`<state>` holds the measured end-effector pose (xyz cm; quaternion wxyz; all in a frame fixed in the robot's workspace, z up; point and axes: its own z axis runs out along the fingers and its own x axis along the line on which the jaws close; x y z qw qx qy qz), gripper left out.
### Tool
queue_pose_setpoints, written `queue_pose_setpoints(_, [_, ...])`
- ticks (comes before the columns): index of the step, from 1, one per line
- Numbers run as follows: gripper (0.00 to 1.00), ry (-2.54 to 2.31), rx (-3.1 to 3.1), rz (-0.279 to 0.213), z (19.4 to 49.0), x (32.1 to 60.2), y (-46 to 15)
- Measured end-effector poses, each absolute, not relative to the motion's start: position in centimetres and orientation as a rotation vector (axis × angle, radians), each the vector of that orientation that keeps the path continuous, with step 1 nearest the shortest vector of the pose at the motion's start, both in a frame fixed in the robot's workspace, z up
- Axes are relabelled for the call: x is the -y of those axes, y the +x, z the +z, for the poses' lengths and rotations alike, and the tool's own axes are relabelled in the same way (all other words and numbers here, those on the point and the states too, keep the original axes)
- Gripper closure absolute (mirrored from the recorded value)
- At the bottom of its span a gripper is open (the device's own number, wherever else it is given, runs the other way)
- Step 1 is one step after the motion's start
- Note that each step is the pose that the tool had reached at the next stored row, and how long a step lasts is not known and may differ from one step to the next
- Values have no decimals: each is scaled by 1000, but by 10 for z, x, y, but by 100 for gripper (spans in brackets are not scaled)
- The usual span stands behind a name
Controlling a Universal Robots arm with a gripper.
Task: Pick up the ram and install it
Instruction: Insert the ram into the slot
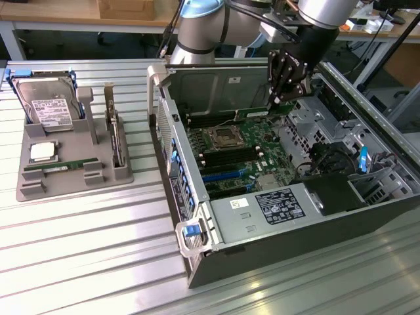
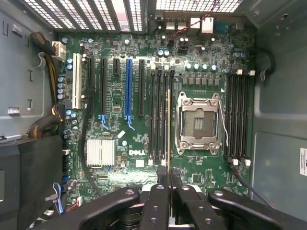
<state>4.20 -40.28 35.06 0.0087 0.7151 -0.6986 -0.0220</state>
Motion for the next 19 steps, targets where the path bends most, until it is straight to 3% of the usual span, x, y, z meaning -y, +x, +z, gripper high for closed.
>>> queue_pose_setpoints(19, [88,2234,2183,-69,332,403,42])
